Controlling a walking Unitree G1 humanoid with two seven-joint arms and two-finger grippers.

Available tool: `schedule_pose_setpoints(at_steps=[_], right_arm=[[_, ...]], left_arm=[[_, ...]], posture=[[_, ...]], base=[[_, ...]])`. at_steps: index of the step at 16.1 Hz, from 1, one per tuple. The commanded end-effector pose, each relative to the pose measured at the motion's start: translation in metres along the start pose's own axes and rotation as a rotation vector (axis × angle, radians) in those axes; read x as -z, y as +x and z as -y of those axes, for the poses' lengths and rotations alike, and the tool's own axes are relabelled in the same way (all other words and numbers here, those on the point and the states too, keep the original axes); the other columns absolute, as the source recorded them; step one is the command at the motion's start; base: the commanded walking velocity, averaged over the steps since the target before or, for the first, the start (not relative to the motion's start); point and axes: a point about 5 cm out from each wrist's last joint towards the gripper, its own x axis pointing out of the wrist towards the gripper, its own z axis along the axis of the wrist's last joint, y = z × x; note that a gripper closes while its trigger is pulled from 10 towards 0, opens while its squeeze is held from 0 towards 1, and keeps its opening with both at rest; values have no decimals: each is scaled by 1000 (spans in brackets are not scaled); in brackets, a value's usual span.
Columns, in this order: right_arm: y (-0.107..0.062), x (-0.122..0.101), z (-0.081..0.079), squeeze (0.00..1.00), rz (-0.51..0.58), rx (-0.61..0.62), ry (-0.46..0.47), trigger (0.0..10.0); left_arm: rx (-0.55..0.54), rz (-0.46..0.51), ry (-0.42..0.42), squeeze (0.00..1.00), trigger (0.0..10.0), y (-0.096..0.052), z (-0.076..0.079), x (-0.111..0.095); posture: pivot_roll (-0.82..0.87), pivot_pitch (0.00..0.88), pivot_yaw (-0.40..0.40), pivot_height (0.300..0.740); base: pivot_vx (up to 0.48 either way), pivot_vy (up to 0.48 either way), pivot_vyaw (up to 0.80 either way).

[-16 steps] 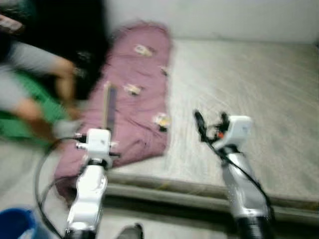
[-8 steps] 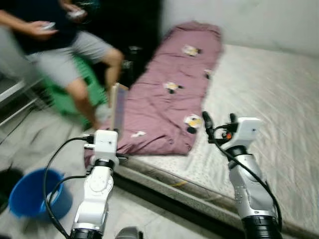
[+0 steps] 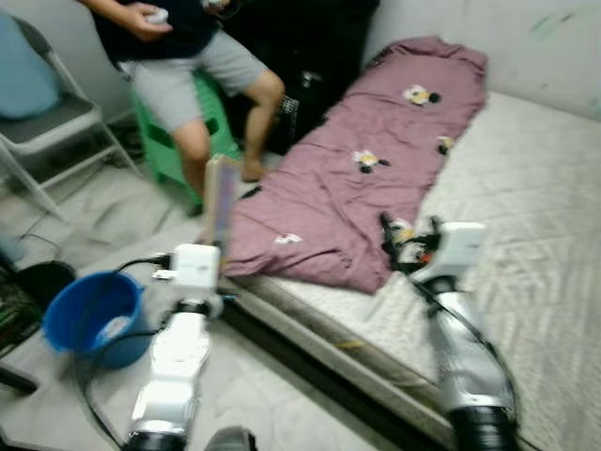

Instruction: Clean up the room

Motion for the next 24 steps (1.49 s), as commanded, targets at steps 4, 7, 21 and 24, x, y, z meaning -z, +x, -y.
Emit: schedule_pose_setpoints(at_steps=[4, 7, 21, 24], right_arm=[[-2, 2, 7, 0, -13, 31, -4, 10000], [-2, 3, 8, 0, -22, 39, 3, 10000], [-2, 4, 8, 0, -25, 40, -6, 10000], [-1, 5, 7, 0, -27, 38, -6, 10000]], left_arm=[[1, 58, -14, 0, 10000, 3, 0, -11], [6, 60, -17, 0, 10000, 3, 1, -12], [56, 66, -16, 0, 10000, 3, 4, -13], [57, 68, -14, 0, 10000, 4, 4, -14]], posture=[[-25, 0, 4, 740], [-27, 0, 6, 740], [-24, 0, 9, 740], [-21, 0, 11, 740]], base=[[0, 0, 0], [0, 0, -171], [0, 0, -359], [0, 0, 0]])
